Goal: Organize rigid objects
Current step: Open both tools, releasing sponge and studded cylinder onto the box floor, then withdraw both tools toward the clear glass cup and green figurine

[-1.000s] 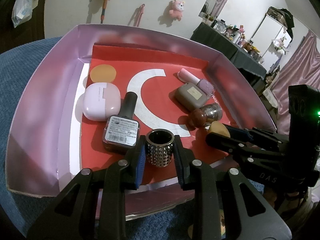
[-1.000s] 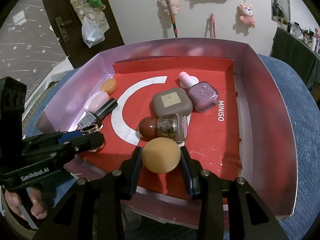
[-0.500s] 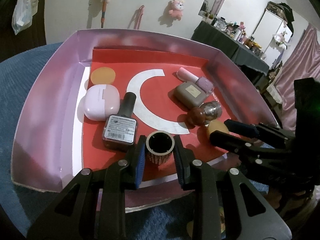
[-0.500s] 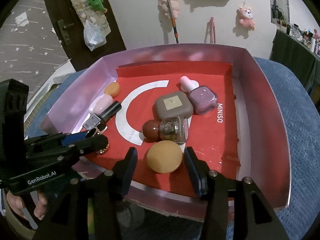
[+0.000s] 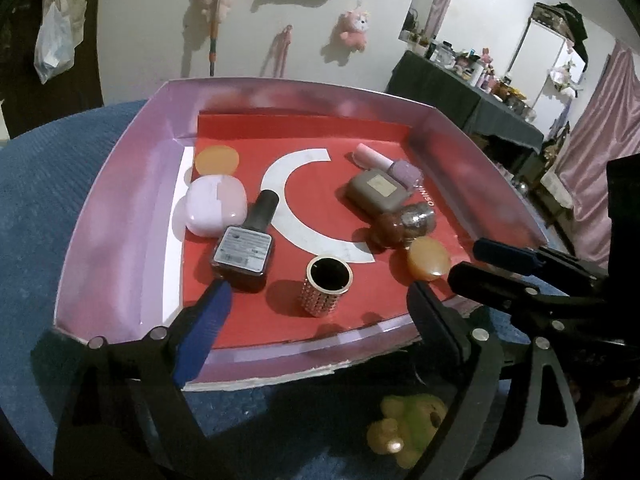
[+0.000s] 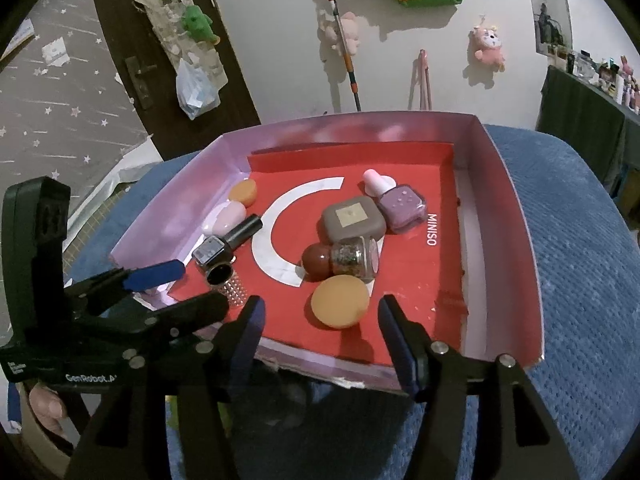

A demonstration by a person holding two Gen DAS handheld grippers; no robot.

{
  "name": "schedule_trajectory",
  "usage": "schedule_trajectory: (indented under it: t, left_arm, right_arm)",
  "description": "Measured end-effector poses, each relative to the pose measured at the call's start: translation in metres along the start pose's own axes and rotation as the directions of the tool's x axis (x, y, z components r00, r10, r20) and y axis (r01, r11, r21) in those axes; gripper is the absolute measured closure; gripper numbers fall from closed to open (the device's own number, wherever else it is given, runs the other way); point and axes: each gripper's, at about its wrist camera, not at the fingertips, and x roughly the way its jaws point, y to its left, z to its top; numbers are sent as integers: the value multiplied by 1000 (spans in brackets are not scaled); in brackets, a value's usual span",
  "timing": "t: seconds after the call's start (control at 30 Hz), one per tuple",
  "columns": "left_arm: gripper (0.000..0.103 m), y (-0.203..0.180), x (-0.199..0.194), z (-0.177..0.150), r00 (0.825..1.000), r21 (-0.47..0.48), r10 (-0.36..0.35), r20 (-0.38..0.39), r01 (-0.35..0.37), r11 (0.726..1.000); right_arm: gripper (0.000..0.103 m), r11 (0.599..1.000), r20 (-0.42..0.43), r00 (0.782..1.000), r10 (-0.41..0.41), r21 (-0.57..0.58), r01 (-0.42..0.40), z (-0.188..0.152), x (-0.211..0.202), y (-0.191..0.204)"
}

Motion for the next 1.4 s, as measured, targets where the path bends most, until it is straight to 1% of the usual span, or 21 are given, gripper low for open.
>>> schedule_trajectory:
  t: [0.17,0.3,0.37,0.43,0.5,0.53,0.57,0.67,0.8,0.9,0.97,1.13,1.4]
  left_arm:
    - [14,3,-9,-5,1000,-10,4,7,-4,1000]
    - [13,4,-19,-10,1000,-18,10,17,-9,1000]
    - [14,4,-23,-13,1000,-14,16,25,-15,1000]
    - [13,2,-29,-17,999,-9,27,33,-26,1000]
    - [13,1,-33,-20,999,-7,27,41,-27,1000]
    - [10,1,-36,-22,999,-8,26,46,-25,1000]
    - [5,0,-39,-25,998,-10,23,52,-22,1000]
    - [4,0,-45,-30,998,-13,24,66,-23,1000]
    - [4,-3,-51,-35,997,-14,27,73,-26,1000]
    - [3,-6,-55,-39,997,-11,25,77,-24,1000]
    - [0,-10,-56,-43,997,-6,20,73,-20,1000]
    - [0,-19,-60,-53,997,11,20,72,-21,1000]
    - [0,-35,-53,-69,999,24,-2,39,1,1000]
  right_arm:
    - [40,1000,18,1000,0,6,0,-4,-9,0]
    - [31,1000,34,999,-3,-2,3,-9,-17,2]
    - [29,1000,46,999,-4,-6,4,-11,-21,4]
    - [23,1000,55,998,1,-8,-1,-14,-26,5]
    - [13,1000,66,998,4,-8,-4,-17,-30,6]
    - [11,1000,73,997,4,-9,-3,-18,-32,6]
    - [9,1000,80,997,3,-11,-2,-20,-35,7]
    - [3,1000,97,995,4,-10,-3,-24,-41,7]
    - [0,1000,112,994,8,-4,-7,-30,-48,7]
    - [0,1000,121,993,9,1,-9,-34,-53,6]
    - [0,1000,124,992,10,5,-11,-37,-55,5]
    - [0,1000,129,992,13,12,-15,-43,-60,4]
    - [0,999,121,993,8,39,-13,-55,-61,-1]
